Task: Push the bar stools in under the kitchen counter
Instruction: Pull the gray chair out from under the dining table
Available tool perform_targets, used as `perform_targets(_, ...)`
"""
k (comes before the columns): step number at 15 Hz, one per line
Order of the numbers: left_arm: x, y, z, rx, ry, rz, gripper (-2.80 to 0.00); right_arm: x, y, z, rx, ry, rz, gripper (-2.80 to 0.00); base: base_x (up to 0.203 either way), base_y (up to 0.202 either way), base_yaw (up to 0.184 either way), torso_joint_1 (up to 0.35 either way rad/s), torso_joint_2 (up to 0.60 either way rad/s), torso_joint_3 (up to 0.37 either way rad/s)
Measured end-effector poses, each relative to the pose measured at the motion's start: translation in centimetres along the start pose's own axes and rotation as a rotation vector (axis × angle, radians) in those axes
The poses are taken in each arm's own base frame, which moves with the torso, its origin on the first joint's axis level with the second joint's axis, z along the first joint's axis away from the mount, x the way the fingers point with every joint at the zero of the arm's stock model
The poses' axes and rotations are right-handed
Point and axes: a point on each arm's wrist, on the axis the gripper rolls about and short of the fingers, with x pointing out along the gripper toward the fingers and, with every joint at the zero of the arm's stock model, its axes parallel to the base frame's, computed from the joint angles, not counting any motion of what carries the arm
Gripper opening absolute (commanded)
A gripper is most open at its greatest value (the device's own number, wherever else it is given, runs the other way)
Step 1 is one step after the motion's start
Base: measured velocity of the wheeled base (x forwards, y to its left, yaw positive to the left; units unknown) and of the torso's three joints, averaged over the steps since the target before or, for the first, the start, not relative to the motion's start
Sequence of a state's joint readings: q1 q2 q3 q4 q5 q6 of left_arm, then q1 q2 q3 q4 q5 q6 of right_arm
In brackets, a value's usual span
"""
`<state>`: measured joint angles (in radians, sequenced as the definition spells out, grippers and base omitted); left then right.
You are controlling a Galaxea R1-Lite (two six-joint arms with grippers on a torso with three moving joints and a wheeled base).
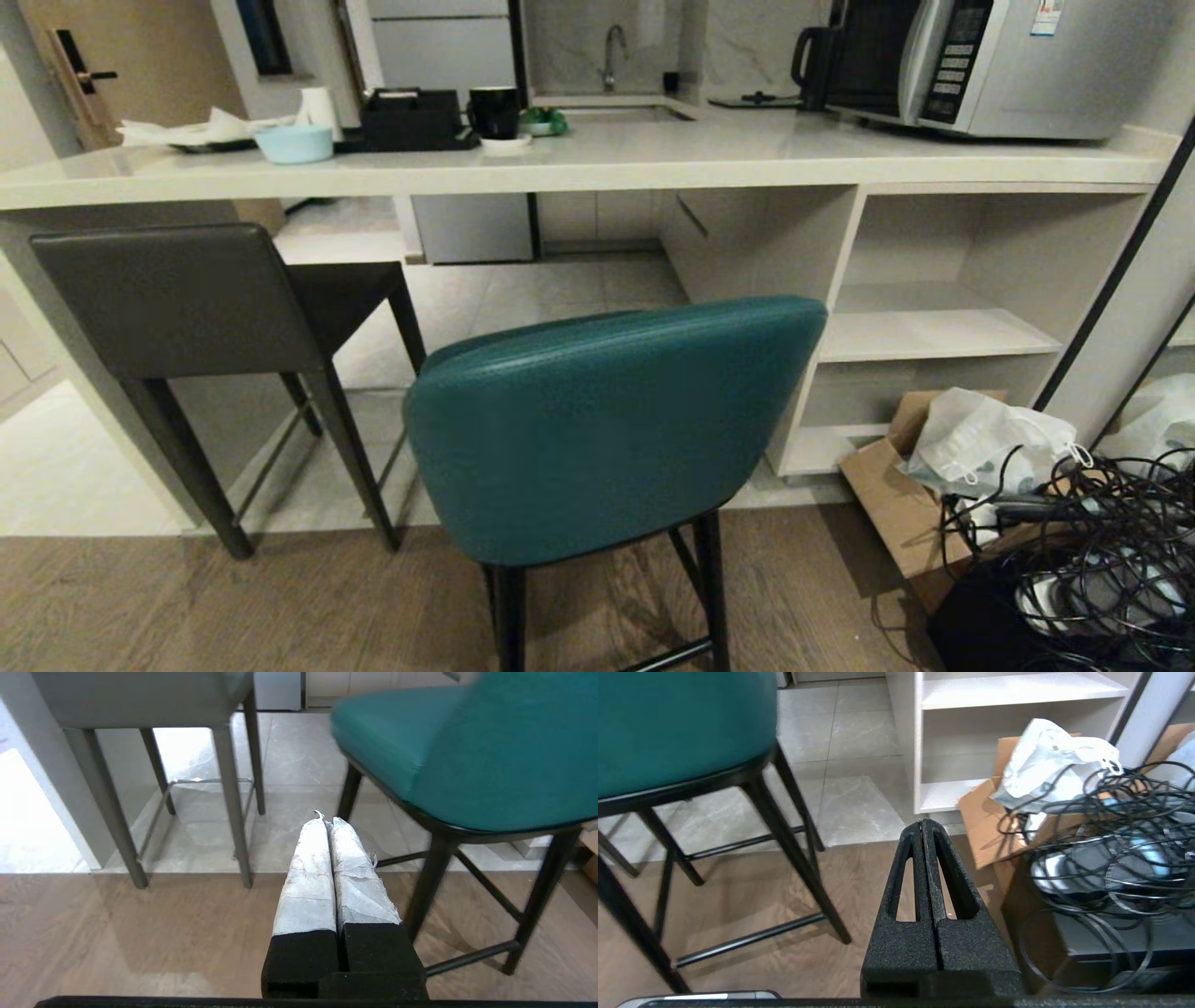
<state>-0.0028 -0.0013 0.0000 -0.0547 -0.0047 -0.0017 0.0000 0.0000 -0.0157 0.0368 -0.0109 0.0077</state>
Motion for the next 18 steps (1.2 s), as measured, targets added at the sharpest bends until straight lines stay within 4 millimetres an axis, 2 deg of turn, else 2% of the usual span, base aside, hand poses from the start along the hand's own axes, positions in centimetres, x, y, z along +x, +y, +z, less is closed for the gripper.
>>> perform_targets(18,0.0,0.0,0.0,-0.001,0.0,0.0,-2.8,0.0,0.0,-0.01,0.001,0.0,0.0,-2.8,0.0,0.197,-0.002,0.002,0.0,0.002)
